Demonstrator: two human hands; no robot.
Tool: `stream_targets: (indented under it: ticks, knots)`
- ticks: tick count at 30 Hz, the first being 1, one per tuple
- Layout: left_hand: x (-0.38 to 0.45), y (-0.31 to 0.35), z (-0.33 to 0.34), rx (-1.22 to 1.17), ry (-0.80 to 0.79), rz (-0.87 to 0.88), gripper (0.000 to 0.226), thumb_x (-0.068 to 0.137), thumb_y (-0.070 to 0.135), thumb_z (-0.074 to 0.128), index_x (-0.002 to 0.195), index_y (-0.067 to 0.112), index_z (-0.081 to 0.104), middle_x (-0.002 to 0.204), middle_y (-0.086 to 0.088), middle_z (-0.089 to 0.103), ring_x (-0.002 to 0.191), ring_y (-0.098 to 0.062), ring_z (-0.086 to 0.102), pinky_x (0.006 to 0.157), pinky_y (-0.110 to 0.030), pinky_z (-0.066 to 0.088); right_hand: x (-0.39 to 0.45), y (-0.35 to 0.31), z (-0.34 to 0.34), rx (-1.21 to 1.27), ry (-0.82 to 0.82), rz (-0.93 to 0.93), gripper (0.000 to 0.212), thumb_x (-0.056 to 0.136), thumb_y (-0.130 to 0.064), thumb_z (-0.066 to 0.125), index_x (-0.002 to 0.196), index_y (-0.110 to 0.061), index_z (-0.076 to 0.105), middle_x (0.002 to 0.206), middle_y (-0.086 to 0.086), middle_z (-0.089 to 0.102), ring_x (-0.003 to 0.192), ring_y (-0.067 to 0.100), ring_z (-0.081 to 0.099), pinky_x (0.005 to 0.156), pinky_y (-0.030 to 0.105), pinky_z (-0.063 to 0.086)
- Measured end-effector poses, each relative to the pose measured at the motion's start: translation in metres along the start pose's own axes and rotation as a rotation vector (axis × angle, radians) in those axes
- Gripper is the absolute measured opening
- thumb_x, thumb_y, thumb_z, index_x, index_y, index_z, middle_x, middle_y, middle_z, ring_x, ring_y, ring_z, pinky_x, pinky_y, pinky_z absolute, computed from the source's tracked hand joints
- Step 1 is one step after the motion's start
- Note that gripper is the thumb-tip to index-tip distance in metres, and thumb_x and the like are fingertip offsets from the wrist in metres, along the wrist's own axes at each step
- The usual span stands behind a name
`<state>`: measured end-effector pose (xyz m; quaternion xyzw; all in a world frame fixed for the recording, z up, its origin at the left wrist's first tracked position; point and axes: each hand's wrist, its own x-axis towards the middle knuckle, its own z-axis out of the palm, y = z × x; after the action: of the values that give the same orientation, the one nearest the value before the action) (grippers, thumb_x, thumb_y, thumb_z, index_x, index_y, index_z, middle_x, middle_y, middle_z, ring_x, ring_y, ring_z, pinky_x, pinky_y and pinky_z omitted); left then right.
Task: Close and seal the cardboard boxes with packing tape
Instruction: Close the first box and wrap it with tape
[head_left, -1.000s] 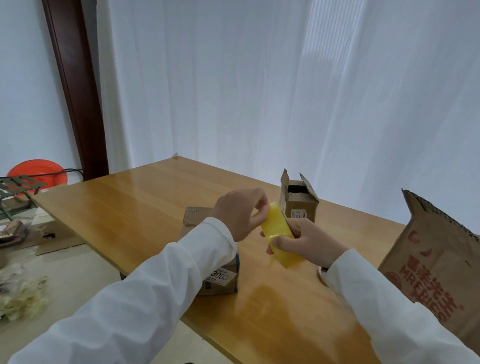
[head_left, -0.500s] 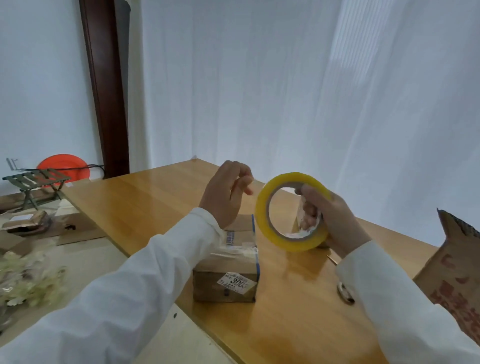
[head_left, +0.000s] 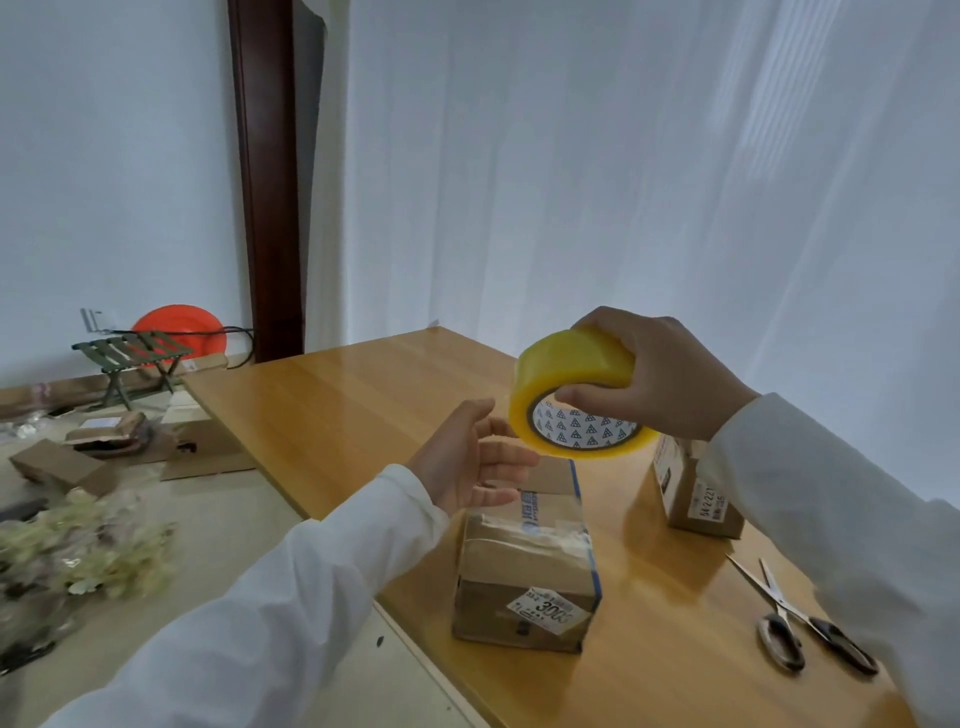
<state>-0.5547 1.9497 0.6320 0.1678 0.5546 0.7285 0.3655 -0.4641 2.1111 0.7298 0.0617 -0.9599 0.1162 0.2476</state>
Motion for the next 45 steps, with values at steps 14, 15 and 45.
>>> stream_targets:
  ticks: [14,15,45]
  knots:
    - [0.014,0.002,-0.017,-0.065,0.006,-0.235,0.061,0.084,0.067,0.044,0.071,0.01,0.064,0.065,-0.001,0.059,0.048,-0.01,0.046,0.049,-0.019,0.043,0.01,0.001,0.004,-0.095,-0.044,-0.039,0.066,0.067,-0.069,0.065,0.119,-0.028,0.055,0.094,-0.014,0.055,0.083,0.012,0.055,0.064,0.012,0.039]
    - [0.015,0.002,-0.015,-0.047,0.006,-0.247,0.057,0.084,0.064,0.048,0.069,0.011,0.063,0.063,0.0,0.059,0.046,-0.009,0.045,0.048,-0.018,0.043,0.01,0.0,0.004,-0.102,-0.045,-0.05,0.067,0.066,-0.068,0.063,0.119,-0.028,0.055,0.095,-0.014,0.055,0.083,0.012,0.055,0.064,0.011,0.039]
    - [0.03,-0.034,-0.039,0.392,0.407,0.218,0.033,0.095,0.021,0.052,0.062,0.015,0.048,0.055,0.004,0.049,0.054,-0.009,0.047,0.052,-0.016,0.039,0.029,0.057,0.042,-0.313,-0.613,0.351,0.065,0.074,-0.079,0.029,0.057,-0.019,0.048,0.058,-0.003,0.047,0.054,0.011,0.043,0.065,0.024,0.038]
